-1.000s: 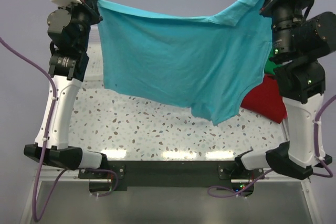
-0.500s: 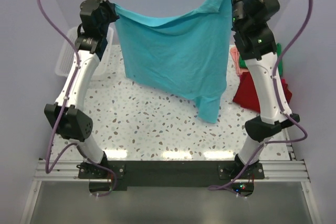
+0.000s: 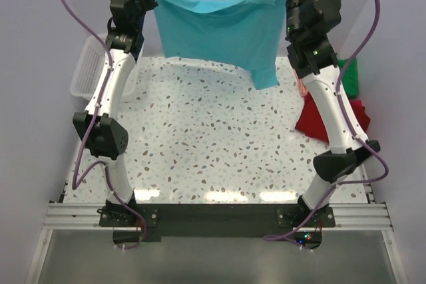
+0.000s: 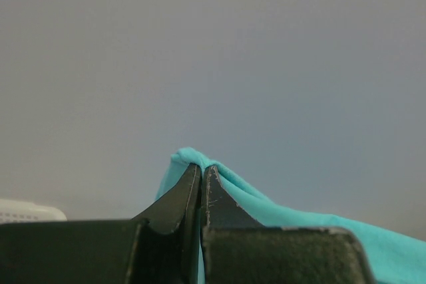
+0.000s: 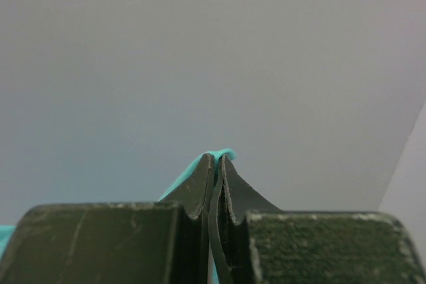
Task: Fold and stack the t-shirts
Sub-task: Flatten the tshirt out
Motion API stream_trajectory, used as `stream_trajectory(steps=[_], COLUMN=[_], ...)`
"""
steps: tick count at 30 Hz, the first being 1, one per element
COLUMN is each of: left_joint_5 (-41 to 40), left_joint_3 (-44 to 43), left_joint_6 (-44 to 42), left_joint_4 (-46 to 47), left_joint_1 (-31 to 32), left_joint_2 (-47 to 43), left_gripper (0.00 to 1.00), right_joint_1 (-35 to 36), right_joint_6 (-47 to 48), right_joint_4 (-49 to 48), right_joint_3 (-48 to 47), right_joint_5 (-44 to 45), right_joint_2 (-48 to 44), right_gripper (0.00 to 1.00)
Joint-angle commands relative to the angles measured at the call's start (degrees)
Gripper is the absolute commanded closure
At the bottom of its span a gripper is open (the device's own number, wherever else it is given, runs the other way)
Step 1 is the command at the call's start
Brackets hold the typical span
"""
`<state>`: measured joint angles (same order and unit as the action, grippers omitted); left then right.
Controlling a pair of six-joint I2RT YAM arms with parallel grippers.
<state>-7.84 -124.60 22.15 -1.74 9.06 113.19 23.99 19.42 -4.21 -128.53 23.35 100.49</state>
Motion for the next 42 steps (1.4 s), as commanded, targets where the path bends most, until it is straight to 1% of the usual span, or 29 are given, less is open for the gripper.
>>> stream_trajectory(steps=[1,2,3,4,5,6,7,8,9,10,11,12,13,14,15,16,17,18,21,26,27,32,34,35,36,38,39,41,42], left_joint_5=[1.07,1.24,1.42,1.42,1.59,1.6,1.77,1.68,1.6,0.99,0.37,-0.94,-2.78,-3.15,-3.59,-3.5,-3.42,-3.76,-3.85,-2.45,-2.01,-1.13,-1.83,-2.18,-2.79,-4.11,-5.42,-5.61,-6.13], left_joint_3=[3.9,6.36,11.6,14.7,18.04,24.95,28.67,32.53,39.36,42.3,47.12,49.08,50.84,54.25,55.67,56.99,58.66,59.46,62.8,66.84,67.37,70.18,70.98,71.5,71.42,71.68,71.6,71.86,71.6], left_joint_6=[1.14,1.05,0.79,0.79,0.7,1.22,1.75,2.45,4.28,5.35,6.31,8.93,10.44,11.33,12.99,13.61,13.97,14.75,15.29,16.43,16.69,18.45,19.24,19.68,20.29,21.52,22.23,22.76,23.28], left_joint_4=[5.34,5.52,5.43,5.17,4.9,4.38,3.33,2.71,0.53,-1.58,-2.99,-6.66,-8.35,-9.59,-12.04,-13.54,-15.21,-18.88,-23.38,-28.57,-30.32,-37.28,-39.56,-40.18,-42.01,-43.08,-44.74,-45.28,-47.2], left_joint_1=[-0.45,-0.45,-0.45,-0.45,-0.45,-0.45,-0.45,-0.45,-0.36,-0.45,-0.36,-0.27,-0.27,-0.27,-0.27,-0.27,-0.18,-0.18,-0.1,-0.18,-0.1,-0.18,-0.18,-0.18,-0.18,-0.18,-0.18,-0.18,-0.1], left_joint_2=[-4.46,-6.55,-7.71,-8.67,-10.95,-11.93,-13.07,-15.08,-16.06,-16.85,-18.6,-19.57,-20.45,-22.2,-23.09,-24.23,-24.68,-24.94,-26.78,-29.95,-30.13,-30.3,-32.14,-32.93,-33.64,-36.27,-37.15,-39.0,-39.18], left_gripper=[1.0,1.0,1.0,1.0,1.0,1.0,1.0,1.0,1.0,1.0,1.0,1.0,1.0,1.0,1.0,1.0,1.0,1.0,1.0,1.0,1.0,1.0,1.0,1.0,1.0,1.0,1.0,1.0,1.0], right_joint_1=[-0.17,-0.17,-0.17,-0.17,-0.17,-0.17,-0.17,-0.08,-0.08,-0.08,0.44,0.79,1.23,2.11,2.2,2.2,2.12,2.2,2.46,3.96,3.96,4.4,4.57,4.58,4.58,4.58,4.58,4.49,4.58], right_joint_6=[2.47,2.12,1.68,0.02,-1.04,-2.96,-7.6,-10.51,-14.55,-24.07,-29.12,-34.57,-42.54,-45.93,-49.01,-54.61,-57.19,-58.95,-62.57,-64.16,-64.24,-65.38,-66.79,-67.05,-68.8,-69.86,-72.22,-73.38,-76.0], right_joint_4=[-11.95,-12.05,-12.23,-11.97,-11.62,-10.39,-6.73,-4.69,-1.1,9.03,14.17,19.1,26.02,28.53,30.73,36.14,39.33,44.5,52.69,59.66,61.75,66.25,69.67,70.73,74.05,76.09,78.36,79.26,80.66], right_joint_3=[11.93,15.03,18.46,26.23,30.31,34.36,42.49,46.31,49.57,54.22,56.26,58.37,62.74,65.05,66.9,69.18,69.55,69.82,69.99,72.19,72.71,77.11,78.17,78.34,78.17,77.73,77.55,78.08,78.25], right_joint_5=[2.29,3.44,5.37,8.26,10.46,11.79,12.76,16.34,17.24,17.16,18.03,17.61,16.04,14.45,10.18,8.39,6.29,2.26,-5.83,-11.13,-12.09,-17.99,-17.12,-15.63,-13.71,-9.32,-7.73,-6.31,-4.22], right_joint_2=[-10.9,-12.49,-13.99,-17.48,-19.08,-20.93,-23.82,-24.98,-25.77,-26.3,-27.35,-28.06,-29.2,-31.38,-32.45,-32.98,-33.16,-32.64,-30.62,-30.44,-30.35,-30.17,-31.22,-31.75,-32.1,-33.77,-34.04,-34.31,-34.39], right_gripper=[1.0,1.0,1.0,1.0,1.0,1.0,1.0,1.0,1.0,1.0,1.0,1.0,1.0,1.0,1.0,1.0,1.0,1.0,1.0,1.0,1.0,1.0,1.0,1.0,1.0,1.0,1.0,1.0,1.0])
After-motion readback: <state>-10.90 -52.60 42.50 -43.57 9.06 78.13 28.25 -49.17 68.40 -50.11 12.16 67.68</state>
